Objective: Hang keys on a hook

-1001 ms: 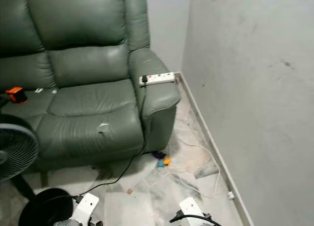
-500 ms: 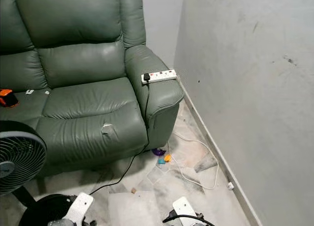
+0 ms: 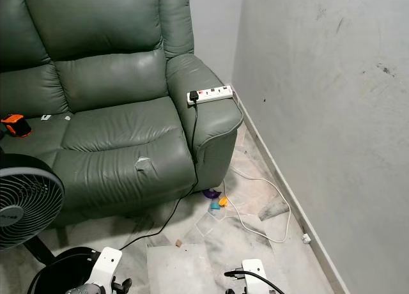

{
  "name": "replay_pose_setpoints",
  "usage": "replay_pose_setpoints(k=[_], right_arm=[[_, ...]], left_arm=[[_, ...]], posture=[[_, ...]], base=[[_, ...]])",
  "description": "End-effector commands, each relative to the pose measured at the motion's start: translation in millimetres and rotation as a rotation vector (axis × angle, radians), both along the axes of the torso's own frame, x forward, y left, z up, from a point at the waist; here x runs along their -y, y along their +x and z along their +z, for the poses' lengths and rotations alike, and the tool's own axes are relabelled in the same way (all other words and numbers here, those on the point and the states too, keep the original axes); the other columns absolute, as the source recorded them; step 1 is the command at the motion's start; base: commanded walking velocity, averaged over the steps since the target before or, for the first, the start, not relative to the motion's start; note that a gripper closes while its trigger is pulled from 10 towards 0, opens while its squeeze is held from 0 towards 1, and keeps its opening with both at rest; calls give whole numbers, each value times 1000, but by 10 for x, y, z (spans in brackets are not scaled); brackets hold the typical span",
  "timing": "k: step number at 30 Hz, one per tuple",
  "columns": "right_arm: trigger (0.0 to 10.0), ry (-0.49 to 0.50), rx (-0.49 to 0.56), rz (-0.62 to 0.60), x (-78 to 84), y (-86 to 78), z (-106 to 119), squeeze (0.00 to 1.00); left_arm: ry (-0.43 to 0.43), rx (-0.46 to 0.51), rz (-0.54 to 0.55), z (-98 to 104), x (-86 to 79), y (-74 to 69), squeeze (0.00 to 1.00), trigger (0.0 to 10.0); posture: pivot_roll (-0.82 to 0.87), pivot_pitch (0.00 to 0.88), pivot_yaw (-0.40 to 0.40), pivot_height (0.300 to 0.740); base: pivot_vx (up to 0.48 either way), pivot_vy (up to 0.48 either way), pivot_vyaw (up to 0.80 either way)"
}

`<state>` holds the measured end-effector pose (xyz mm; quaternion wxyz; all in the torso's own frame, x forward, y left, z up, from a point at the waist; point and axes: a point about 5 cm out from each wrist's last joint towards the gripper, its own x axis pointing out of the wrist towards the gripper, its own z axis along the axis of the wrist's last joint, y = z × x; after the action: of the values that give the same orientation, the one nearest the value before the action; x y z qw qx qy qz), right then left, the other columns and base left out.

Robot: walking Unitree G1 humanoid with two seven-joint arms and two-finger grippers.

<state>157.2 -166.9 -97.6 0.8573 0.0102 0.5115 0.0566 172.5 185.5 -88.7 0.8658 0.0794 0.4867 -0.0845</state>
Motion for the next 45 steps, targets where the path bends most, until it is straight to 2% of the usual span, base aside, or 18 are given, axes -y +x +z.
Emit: replay_pose_setpoints(k=[1, 7, 11, 19, 23, 24, 26, 28, 34, 45], right_arm=[[10000, 19, -2, -20, -10, -19, -7, 0], [10000, 37, 9, -46, -18, -8, -2, 0], [10000, 38, 20, -59, -18, 8, 5, 0], [10000, 50, 37, -119, -11, 22, 12, 0], [10000, 55, 42, -133, -3, 27, 15, 0], [10000, 55, 42, -133, -2, 27, 15, 0], [10000, 68, 100, -124, -14, 261, 117, 0], [10000, 74, 131, -121, -13, 374, 174, 0], [10000, 78, 148, -115, -1, 416, 199, 0], [10000, 74, 150, -90, -3, 441, 212, 0]], left_arm=[[4, 6, 13, 9, -55, 3, 0, 10000], [-17, 17, -34, 41, 4, 84, 0, 10000], [-46, 39, -87, 92, 129, 212, 0, 10000], [-42, 58, -159, 145, 232, 326, 0, 10000], [-69, 82, -173, 180, 314, 391, 0, 10000], [-71, 84, -174, 182, 321, 395, 0, 10000], [-78, 85, -169, 185, 345, 402, 0, 10000], [-89, 83, -168, 182, 384, 400, 0, 10000], [-107, 84, -149, 170, 445, 381, 0, 10000], [-106, 104, -63, 157, 417, 361, 0, 10000]], posture=[[58, 90, 32, 740], [55, 92, 37, 740], [36, 84, 54, 740], [12, 78, 74, 740], [0, 77, 73, 740], [-1, 77, 73, 740], [-4, 77, 71, 740], [-7, 79, 66, 740], [-5, 82, 51, 740], [-3, 87, 35, 740]], base=[[0, 0, 0], [0, 0, 0], [0, 0, 0], [0, 0, 0], [0, 0, 0], [0, 0, 0], [0, 0, 0], [0, 0, 0], [0, 0, 0], [0, 0, 0]])
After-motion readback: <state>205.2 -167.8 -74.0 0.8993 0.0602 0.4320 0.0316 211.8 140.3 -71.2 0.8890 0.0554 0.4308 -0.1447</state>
